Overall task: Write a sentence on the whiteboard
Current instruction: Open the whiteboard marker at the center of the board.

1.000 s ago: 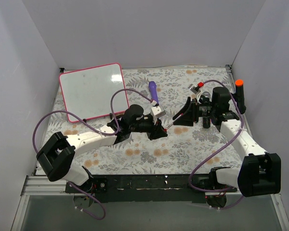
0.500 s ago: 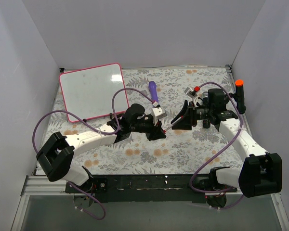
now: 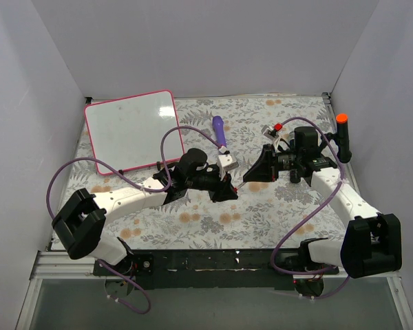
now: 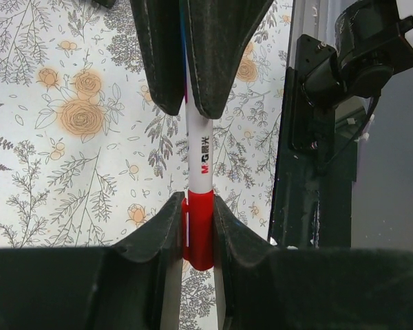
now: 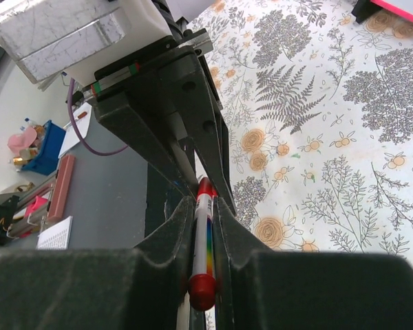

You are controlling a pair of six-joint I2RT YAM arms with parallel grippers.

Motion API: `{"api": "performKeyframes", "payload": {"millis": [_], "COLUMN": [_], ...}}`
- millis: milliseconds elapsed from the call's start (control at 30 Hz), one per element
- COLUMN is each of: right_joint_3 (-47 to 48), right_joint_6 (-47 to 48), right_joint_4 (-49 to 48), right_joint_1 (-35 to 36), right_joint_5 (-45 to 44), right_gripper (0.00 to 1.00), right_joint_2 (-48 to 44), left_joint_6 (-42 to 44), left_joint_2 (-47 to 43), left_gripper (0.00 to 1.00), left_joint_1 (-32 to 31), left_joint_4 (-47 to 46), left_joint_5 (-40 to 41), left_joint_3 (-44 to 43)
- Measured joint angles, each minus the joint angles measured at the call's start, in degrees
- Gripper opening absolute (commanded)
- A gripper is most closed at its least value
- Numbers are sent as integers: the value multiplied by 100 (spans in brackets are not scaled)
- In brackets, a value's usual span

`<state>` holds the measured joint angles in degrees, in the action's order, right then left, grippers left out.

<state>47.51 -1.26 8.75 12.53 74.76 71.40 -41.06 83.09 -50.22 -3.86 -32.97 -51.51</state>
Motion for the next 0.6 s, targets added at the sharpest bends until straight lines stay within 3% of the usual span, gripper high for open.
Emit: {"api": "performKeyframes", "payload": {"millis": [200, 300, 333, 367, 600], "right_joint_3": [7, 7, 7, 7, 7], "right_joint_6": [-20, -39, -48, -70, -227], "right_joint_4": [-42, -122, -138, -142, -149], "right_joint_1": [4, 33, 44, 55, 94], "right_joint_5": [31, 70, 81, 87, 229], "right_gripper": [1, 25, 39, 43, 42], "right_joint_2": [0, -2, -2, -2, -4], "left_joint_6": [0, -9, -17, -31, -33], "left_joint_2": [-55, -146, -164, -179, -184], "left_gripper": [0, 0, 0, 0, 0], "left_joint_1": [0, -2, -2, -2, 4], "left_joint_4": [-9, -57, -79, -92, -280], "left_joint_5": [33, 66, 68, 72, 98], "left_joint_3": [20, 92, 114, 131, 138]}}
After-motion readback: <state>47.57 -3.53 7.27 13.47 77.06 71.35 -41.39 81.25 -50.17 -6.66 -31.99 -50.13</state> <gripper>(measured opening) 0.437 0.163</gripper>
